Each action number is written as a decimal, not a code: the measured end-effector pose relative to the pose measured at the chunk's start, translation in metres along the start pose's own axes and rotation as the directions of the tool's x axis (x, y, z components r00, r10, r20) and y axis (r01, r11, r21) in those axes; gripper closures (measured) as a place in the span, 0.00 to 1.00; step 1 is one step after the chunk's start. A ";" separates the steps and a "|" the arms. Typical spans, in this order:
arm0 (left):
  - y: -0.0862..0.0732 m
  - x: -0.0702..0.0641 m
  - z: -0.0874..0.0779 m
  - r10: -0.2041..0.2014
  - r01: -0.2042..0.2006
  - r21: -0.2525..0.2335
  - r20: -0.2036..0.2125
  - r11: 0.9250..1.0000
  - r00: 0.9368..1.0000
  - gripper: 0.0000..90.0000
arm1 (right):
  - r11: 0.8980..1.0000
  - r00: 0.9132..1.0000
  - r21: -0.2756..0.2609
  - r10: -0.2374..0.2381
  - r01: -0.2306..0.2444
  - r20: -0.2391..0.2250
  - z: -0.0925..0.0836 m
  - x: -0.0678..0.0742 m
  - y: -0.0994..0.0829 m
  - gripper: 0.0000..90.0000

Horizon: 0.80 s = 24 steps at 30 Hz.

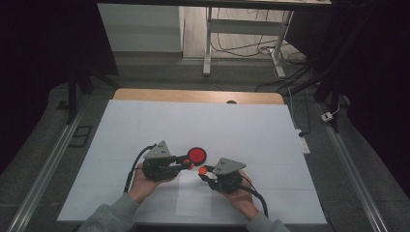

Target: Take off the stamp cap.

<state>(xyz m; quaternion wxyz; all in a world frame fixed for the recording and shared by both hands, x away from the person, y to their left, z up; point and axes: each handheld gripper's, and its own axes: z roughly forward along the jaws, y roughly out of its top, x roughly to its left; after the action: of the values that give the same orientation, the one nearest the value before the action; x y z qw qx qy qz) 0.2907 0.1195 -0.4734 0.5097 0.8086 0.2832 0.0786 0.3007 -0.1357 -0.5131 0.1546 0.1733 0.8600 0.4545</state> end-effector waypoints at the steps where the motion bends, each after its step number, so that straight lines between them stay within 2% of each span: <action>1: 0.000 0.000 0.000 0.000 0.000 0.001 0.000 1.000 1.000 0.81 | 1.000 1.000 -0.003 0.005 -0.005 0.001 -0.001 0.000 0.000 0.72; 16: 0.000 0.000 0.002 0.001 -0.001 0.015 0.004 1.000 1.000 0.81 | 0.999 0.999 -0.025 0.031 -0.030 0.037 -0.013 -0.005 -0.004 0.72; 24: -0.001 0.000 0.003 -0.002 0.002 0.017 0.007 1.000 1.000 0.81 | 0.997 0.995 -0.040 0.061 -0.058 0.079 -0.030 -0.012 -0.011 0.72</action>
<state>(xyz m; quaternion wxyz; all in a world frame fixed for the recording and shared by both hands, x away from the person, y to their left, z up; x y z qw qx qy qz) 0.2915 0.1172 -0.4756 0.5040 0.8129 0.2828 0.0727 0.2969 -0.1685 -0.5053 0.1787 0.2141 0.8387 0.4678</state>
